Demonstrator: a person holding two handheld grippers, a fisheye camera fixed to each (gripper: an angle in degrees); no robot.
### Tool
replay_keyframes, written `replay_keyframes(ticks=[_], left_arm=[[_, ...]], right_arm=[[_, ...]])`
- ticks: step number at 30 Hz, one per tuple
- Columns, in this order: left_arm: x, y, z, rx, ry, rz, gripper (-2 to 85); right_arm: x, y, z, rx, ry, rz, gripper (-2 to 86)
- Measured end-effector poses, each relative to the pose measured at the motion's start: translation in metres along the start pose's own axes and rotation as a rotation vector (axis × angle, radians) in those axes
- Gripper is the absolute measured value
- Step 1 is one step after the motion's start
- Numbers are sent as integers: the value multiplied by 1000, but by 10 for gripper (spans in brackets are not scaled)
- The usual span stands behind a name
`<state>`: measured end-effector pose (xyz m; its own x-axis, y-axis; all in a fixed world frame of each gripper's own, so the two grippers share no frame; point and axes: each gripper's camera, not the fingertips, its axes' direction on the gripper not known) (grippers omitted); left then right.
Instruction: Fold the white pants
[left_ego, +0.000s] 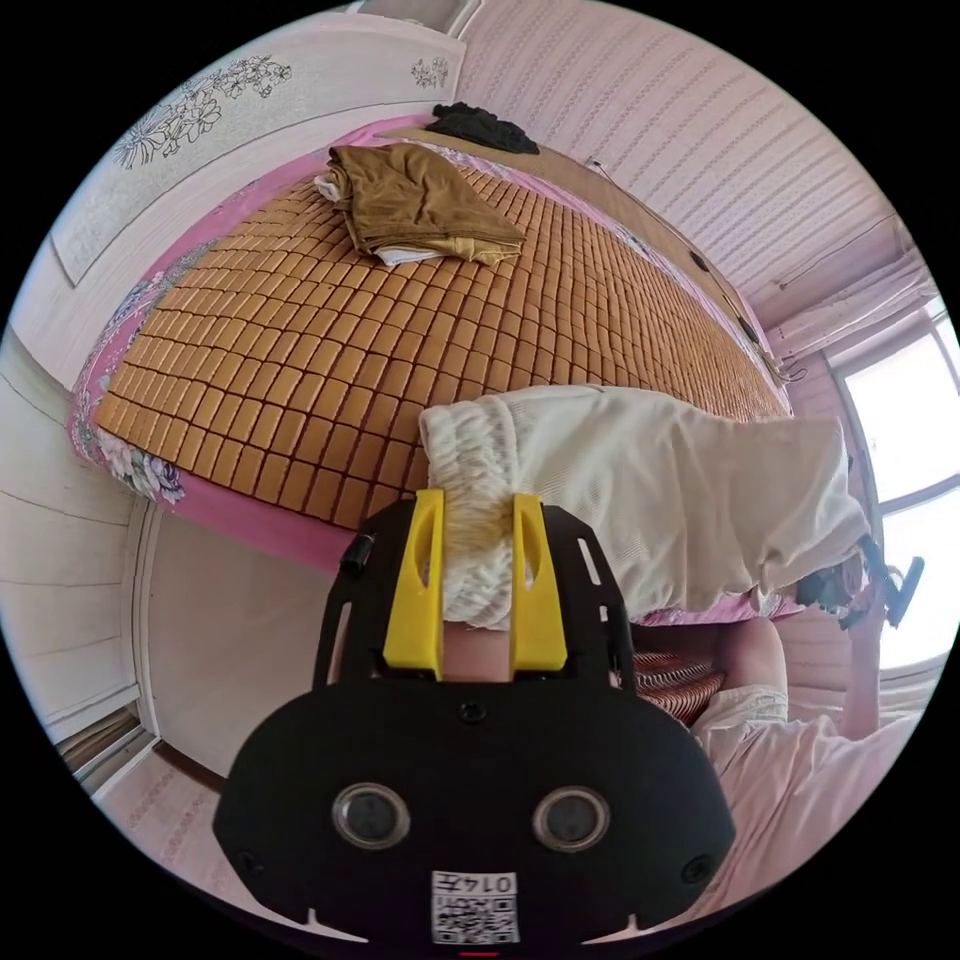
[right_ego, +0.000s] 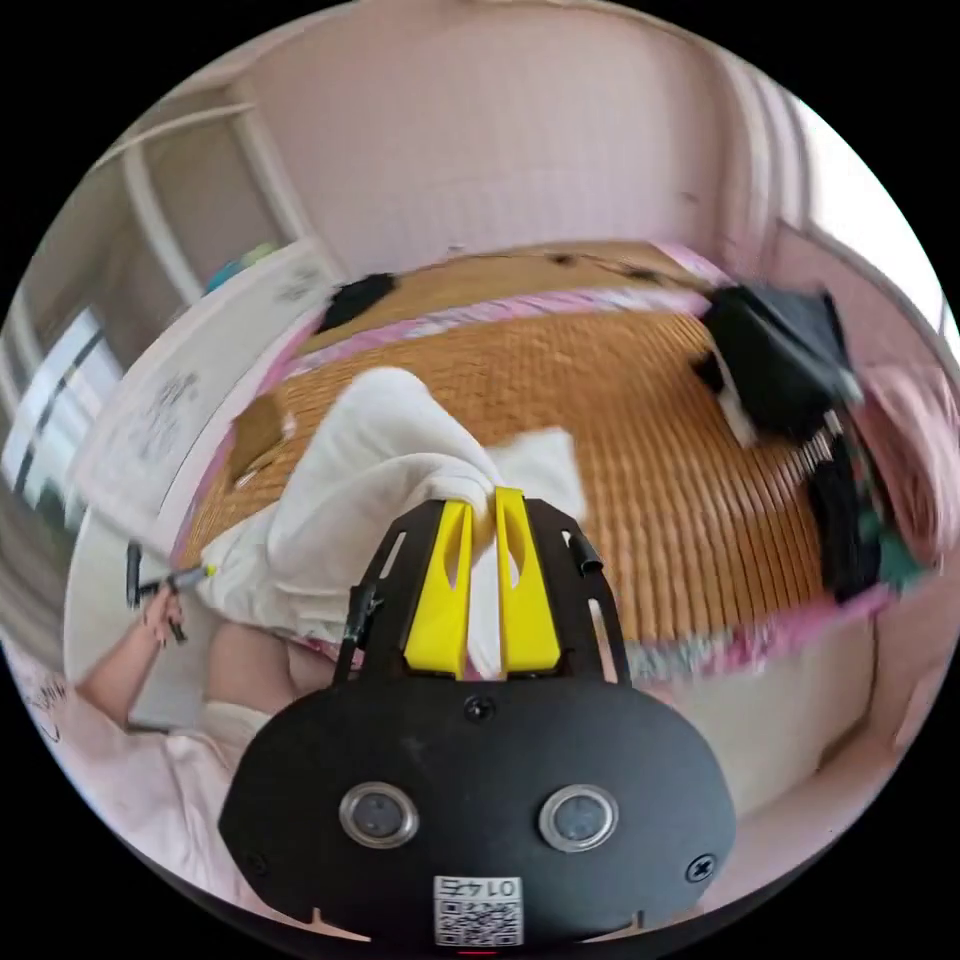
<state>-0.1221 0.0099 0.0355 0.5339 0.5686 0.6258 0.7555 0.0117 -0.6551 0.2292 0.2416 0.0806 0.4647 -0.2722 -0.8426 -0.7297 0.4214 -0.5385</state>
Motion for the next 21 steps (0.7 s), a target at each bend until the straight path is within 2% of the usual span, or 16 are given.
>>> replay_keyframes(ticks=[1,4,7,12,16,20,21], left_arm=[[1,1,0,6,3,-3,103],[4,4,-2,25,41,-15,102],[11,4,-8,37,76,5,100],[39,-3,-24,130,11,80,112],[57,-17,-1,70,10,63,116],[75,-20,46,-72,-156,77,99],[84,-15,48,-23,-195,106,97]], right_arm=[[51,16,6,-106,-27,160,52],[114,51,4,-189,-67,330,71],[118,47,-2,-198,-66,297,76],[106,0,-18,-180,-38,215,77],[94,-9,-49,-125,62,99,110],[113,-5,-62,-139,48,119,136],[116,-4,-65,-128,39,114,137]])
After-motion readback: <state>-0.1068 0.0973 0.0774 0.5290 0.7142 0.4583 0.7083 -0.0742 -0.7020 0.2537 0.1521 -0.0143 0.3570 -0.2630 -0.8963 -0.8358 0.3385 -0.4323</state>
